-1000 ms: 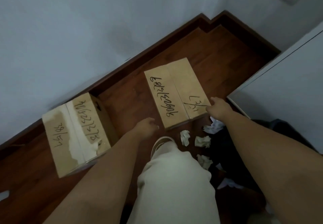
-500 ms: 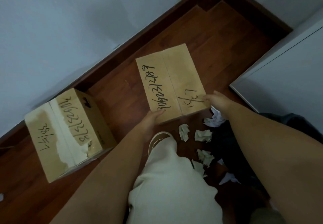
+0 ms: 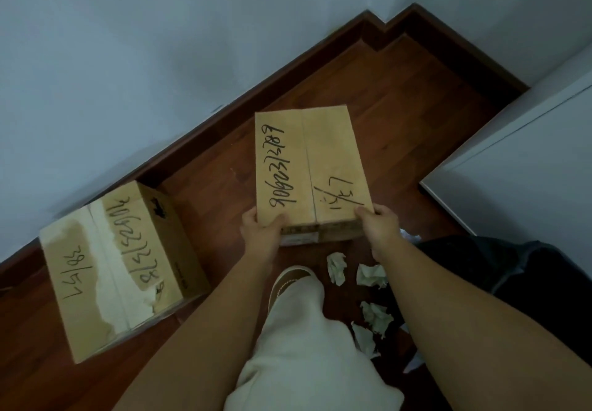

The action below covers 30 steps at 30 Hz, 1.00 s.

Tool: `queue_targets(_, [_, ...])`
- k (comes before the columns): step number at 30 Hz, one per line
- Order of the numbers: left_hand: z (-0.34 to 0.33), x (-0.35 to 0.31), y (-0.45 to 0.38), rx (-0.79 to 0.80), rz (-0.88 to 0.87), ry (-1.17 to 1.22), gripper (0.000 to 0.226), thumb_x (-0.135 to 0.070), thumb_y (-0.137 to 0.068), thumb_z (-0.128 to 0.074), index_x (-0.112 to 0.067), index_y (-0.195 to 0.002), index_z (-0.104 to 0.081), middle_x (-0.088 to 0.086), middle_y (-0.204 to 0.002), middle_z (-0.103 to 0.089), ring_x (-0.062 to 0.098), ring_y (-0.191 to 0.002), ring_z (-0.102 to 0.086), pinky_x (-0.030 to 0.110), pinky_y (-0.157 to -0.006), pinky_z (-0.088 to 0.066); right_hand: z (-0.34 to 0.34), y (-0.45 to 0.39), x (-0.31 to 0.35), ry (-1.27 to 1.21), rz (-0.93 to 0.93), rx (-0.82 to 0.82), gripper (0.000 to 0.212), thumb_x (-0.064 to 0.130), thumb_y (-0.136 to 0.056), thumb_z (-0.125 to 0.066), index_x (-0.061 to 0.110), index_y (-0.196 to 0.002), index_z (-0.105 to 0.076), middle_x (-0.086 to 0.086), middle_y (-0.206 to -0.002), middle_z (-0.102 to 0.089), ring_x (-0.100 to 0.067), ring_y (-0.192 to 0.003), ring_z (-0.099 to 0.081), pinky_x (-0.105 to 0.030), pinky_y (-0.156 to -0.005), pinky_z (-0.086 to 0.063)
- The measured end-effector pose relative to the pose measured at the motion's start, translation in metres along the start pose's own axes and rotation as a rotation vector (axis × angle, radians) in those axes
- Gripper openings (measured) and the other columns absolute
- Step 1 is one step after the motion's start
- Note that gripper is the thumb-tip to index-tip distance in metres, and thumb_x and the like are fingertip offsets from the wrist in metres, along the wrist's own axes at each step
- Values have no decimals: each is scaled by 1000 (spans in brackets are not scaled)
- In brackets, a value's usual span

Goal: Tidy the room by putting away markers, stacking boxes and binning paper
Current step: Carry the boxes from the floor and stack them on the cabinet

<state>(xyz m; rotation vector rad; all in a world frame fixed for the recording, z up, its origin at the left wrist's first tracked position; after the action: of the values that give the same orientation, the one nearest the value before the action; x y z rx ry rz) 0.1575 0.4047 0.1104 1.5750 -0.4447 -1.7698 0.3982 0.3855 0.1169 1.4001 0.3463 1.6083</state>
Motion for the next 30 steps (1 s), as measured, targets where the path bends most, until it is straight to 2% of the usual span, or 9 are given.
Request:
queue_targets(2, [6,-25,7,-36,-95,59,58,-30,-79,-77,-32,-127,-45,0,-132,-41,22,-116,-54,43,-95,-54,0,15,19,-134,58,-57,40,23,-90,-64,10,-127,-59,-7,-110,-65,-22,-95,-60,-33,-78,-51])
queue_targets(4, [13,-52,17,-47,-119,111,50,-28,-83,-74,-33,-124,-47,0,-132,-41,22,-112,-57,43,-87,-58,-2,31,33,-277,40,-59,36,23,-88,-68,13,-123,-60,-7,-107,-67,-23,-91,-64,-39,-80,-56])
queue_targets(8, [26,-93,51,-10,-103,231,47,-17,-89,-69,-31,-124,-41,1,-112,-61,19,-92,-67,41,-71,-61,-3,72,57,-460,44,1,28,18,-88,-69,19,-115,-60,-7,-103,-69,-22,-90,-66,-49,-85,-57])
queue_targets(12, [44,-125,95,9,-132,376,53,-9,-87,-69,-30,-126,-40,4,-114,-60,28,-99,-66,56,-78,-58,13,123,89,-558,149,41,38,14,-87,-69,20,-123,-58,-4,-108,-67,-20,-98,-65,-46,-91,-55])
queue_targets(14, [51,-150,120,25,-191,455,54,-7,-86,-69,-29,-126,-41,6,-118,-59,28,-102,-66,55,-80,-58,26,156,112,-614,224,78,41,13,-89,-68,20,-127,-56,-1,-108,-67,-18,-97,-66,-42,-89,-56])
queue_targets(17, [57,-194,166,63,-331,525,50,-6,-87,-68,-26,-125,-43,3,-117,-58,23,-99,-66,46,-73,-61,54,210,149,-708,378,103,45,9,-90,-66,15,-132,-54,-2,-112,-68,-14,-98,-67,-40,-89,-56])
queue_targets(22, [61,-265,263,163,-594,626,48,-5,-87,-69,-25,-123,-44,-1,-119,-56,18,-104,-63,43,-76,-60,117,304,191,-909,638,146,48,6,-89,-66,13,-135,-53,0,-114,-71,-8,-97,-71,-38,-92,-55])
queue_targets(27, [62,-319,370,312,-845,735,50,-2,-85,-69,-27,-121,-46,2,-122,-55,25,-116,-59,50,-87,-57,189,400,220,-1057,873,165,39,2,-89,-64,16,-125,-58,-6,-119,-69,-19,-111,-66,-40,-96,-53])
queue_targets(30, [64,-341,423,371,-958,800,50,0,-86,-67,-27,-123,-46,-1,-125,-56,23,-119,-58,51,-91,-55,223,446,232,-1081,988,142,46,2,-88,-64,10,-133,-54,-10,-121,-68,-22,-112,-65,-47,-101,-49])
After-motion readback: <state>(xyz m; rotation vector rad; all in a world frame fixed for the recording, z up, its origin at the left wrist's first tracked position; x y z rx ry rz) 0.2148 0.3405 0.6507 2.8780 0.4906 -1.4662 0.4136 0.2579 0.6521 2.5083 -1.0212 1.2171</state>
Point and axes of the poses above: each hand's wrist, its own y-axis away from the middle knuckle, its own z-axis out of the back of the hand, x = y × z, the point moved 4 cm from there along -y, towards the middle knuckle
